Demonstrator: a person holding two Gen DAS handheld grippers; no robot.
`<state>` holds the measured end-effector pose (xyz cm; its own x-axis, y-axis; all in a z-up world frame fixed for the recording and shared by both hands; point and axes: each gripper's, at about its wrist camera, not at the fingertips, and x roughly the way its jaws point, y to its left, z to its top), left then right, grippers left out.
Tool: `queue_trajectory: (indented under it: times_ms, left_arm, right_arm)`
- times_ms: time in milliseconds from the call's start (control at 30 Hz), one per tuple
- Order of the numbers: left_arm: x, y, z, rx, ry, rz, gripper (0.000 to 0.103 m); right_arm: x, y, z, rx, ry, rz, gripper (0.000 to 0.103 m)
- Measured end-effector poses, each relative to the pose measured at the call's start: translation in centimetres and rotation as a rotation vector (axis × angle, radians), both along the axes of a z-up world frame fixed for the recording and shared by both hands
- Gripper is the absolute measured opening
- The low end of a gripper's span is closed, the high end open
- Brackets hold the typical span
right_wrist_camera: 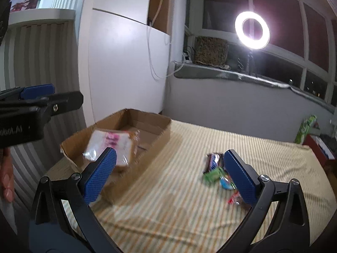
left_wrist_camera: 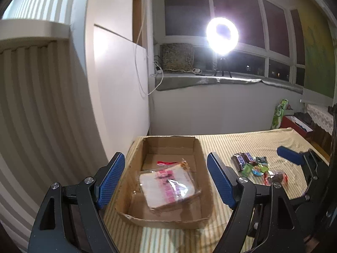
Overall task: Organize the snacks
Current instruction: 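Move both tools from the box back to the snack pile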
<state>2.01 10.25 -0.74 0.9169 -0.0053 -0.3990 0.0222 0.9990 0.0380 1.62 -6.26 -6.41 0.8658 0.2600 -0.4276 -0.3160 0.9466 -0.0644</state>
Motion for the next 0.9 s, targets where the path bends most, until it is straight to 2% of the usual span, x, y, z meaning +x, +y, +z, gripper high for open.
queue_trajectory:
  times_ms: [200, 467, 600, 900]
  left_arm:
    - [0.3, -3.8, -0.9, 0.014, 0.026, -0.051, 0.080]
    - [1.0, -11.1, -3.0, 0.057, 0.085, -0.199, 0.080]
    - [1.0, -12.6, -3.4, 0.074, 0.096, -0.231, 0.080]
    - [0.8, -13.4, -3.8, 0.060, 0.119, -0.257, 0.080]
  right_arm:
    - [-1.6, -6.3, -1.4, 0.001, 0.012, -0.118, 0.103]
    - [-3.5, -15.8, -2.5, 0.037, 0.031, -0.283, 0.103]
    - [-4.1, -17.5, -2.5, 0.049, 0.034, -0.315, 0.103]
    - [-3.8, -17.4, -3.2, 0.037, 0.067, -0.274, 0.103]
